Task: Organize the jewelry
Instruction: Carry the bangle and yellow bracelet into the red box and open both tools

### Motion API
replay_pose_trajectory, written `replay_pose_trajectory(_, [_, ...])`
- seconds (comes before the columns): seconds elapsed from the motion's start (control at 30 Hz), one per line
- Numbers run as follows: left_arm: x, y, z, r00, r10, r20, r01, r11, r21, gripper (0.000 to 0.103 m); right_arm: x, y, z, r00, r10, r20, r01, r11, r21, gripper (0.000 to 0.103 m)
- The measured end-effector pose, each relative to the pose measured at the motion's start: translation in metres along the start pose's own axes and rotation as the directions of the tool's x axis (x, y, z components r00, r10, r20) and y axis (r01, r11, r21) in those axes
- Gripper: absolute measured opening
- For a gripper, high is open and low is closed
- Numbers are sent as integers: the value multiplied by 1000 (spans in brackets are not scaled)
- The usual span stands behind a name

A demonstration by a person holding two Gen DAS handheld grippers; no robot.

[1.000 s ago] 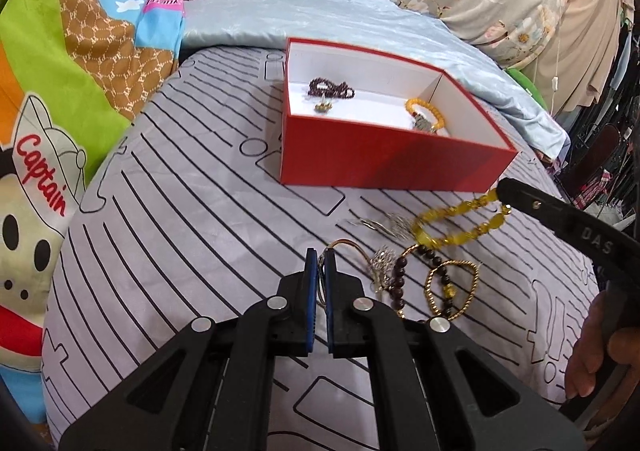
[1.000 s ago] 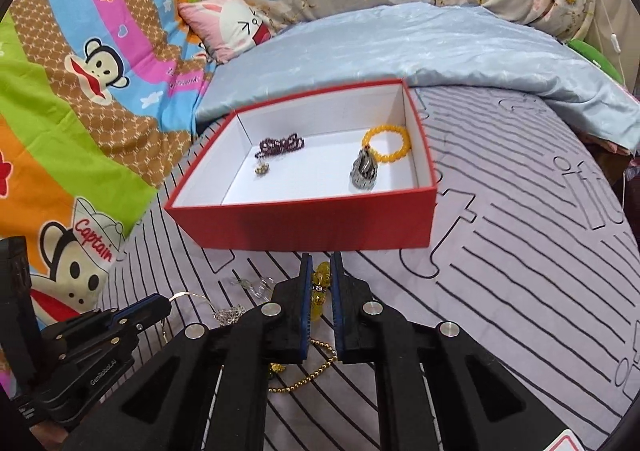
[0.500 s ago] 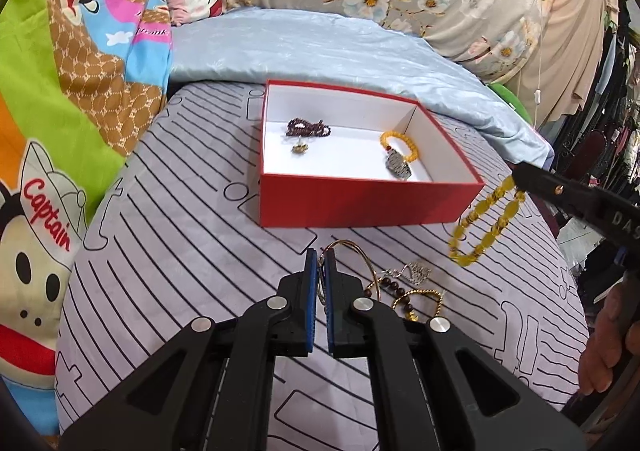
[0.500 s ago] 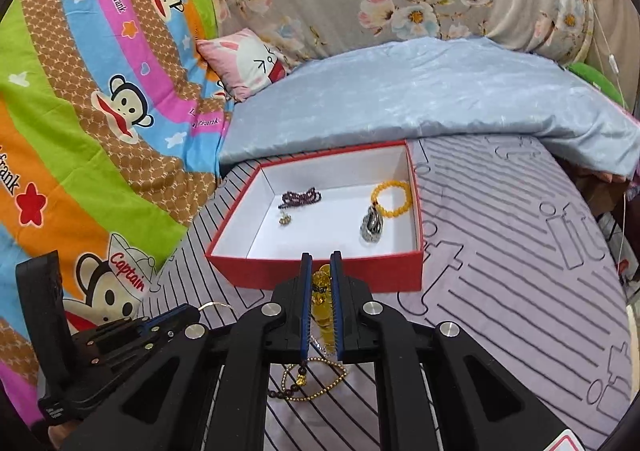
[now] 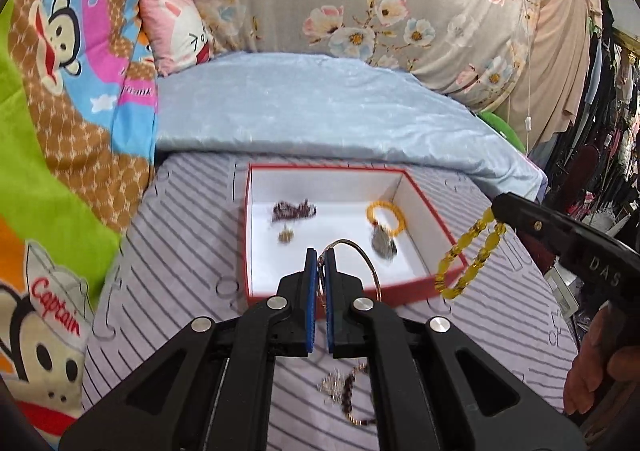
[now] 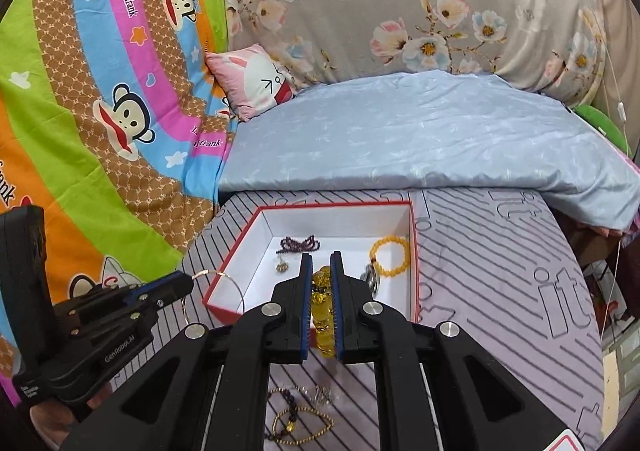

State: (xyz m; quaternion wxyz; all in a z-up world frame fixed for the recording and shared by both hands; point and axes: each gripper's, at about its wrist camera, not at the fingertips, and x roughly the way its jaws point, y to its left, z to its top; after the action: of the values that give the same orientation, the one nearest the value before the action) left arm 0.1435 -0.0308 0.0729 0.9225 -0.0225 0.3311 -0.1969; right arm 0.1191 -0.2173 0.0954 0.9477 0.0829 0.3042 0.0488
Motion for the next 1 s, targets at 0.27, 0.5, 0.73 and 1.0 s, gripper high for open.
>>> replay_pose_trajectory(0.27, [39,3,36,1000,22,12,-22,1000,4,3,45,2,24,1000,8,-20,-9,1000,-18,8])
replay_pose_trajectory(0.5, [84,11,41,999,36,-41,-37,999,-10,3,87,-4,22,996,39,-85,-37,999,16,8])
replay_pose_trajectory(0.73, [111,17,36,996,38,-81,-39,999,-16,3,119,0,13,990,45,-137,-43,999,18,8])
replay_pose_trajectory(1.0, [121,20,33,994,45,-96,-47,999,-19,8,131,-5,7,990,5,-142,-2,1000,21,33])
